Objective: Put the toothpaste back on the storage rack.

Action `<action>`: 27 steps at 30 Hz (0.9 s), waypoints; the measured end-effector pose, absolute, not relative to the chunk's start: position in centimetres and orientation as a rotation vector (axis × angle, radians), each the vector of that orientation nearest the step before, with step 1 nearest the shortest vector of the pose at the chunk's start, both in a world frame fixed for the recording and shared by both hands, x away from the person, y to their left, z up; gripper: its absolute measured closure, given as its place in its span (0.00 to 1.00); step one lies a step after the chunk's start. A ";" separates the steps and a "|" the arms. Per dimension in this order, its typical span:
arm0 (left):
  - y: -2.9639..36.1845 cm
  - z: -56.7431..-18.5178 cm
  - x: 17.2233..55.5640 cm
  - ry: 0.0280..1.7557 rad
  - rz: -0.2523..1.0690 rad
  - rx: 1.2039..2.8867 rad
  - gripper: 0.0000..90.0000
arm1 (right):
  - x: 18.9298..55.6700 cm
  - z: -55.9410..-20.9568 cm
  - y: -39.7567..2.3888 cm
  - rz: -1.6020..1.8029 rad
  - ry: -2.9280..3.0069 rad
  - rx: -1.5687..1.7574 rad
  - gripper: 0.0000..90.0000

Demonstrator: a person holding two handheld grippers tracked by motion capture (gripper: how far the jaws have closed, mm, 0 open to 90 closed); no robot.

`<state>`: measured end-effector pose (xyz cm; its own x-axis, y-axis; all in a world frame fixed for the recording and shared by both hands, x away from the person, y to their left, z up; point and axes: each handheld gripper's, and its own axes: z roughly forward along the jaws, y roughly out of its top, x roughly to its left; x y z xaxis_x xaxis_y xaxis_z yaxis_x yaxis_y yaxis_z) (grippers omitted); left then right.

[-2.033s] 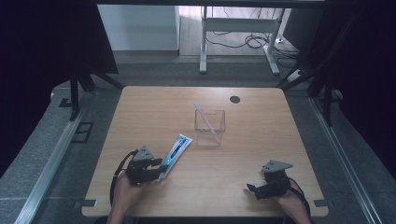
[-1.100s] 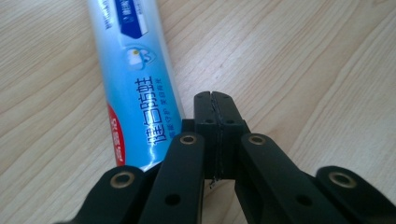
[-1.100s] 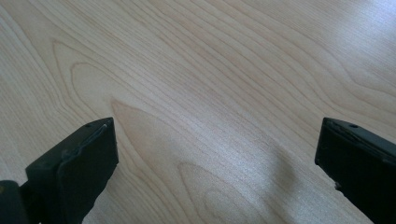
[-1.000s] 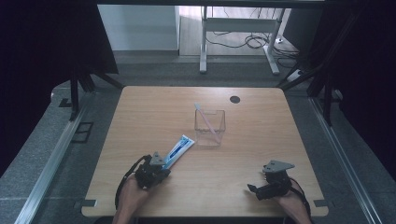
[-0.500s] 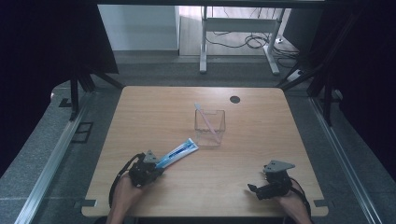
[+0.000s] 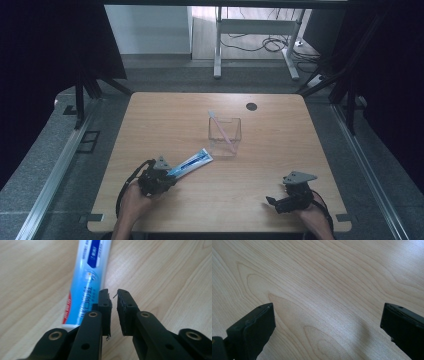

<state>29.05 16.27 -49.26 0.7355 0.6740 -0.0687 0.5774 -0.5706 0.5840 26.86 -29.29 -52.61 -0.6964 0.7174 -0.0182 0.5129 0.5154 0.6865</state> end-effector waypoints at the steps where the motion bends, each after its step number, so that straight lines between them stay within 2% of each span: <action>1: 16.3 -49.3 29.1 0.942 0.215 2.344 0.88 | 26.9 -52.6 -29.3 0.967 2.460 1.030 0.00; 11: 15.8 -48.2 31.2 0.947 0.195 2.401 0.77 | 26.9 -52.8 -29.3 0.957 2.467 1.033 0.00; 12: 15.7 -48.1 31.7 0.947 0.186 2.414 0.73 | 26.9 -52.7 -29.3 0.959 2.465 1.035 0.00; 23: 14.7 -48.0 34.2 0.938 0.121 2.493 0.57 | 27.0 -52.8 -29.3 0.960 2.469 1.028 0.00; 27: 13.6 -48.2 35.4 0.937 0.095 2.528 0.55 | 27.0 -52.7 -29.4 0.964 2.463 1.030 0.00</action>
<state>35.36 13.65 -48.21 0.7681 0.6345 -0.0863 0.6043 -0.6735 0.4257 26.97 -29.44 -52.73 -0.6969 0.7170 -0.0180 0.5142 0.5170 0.6843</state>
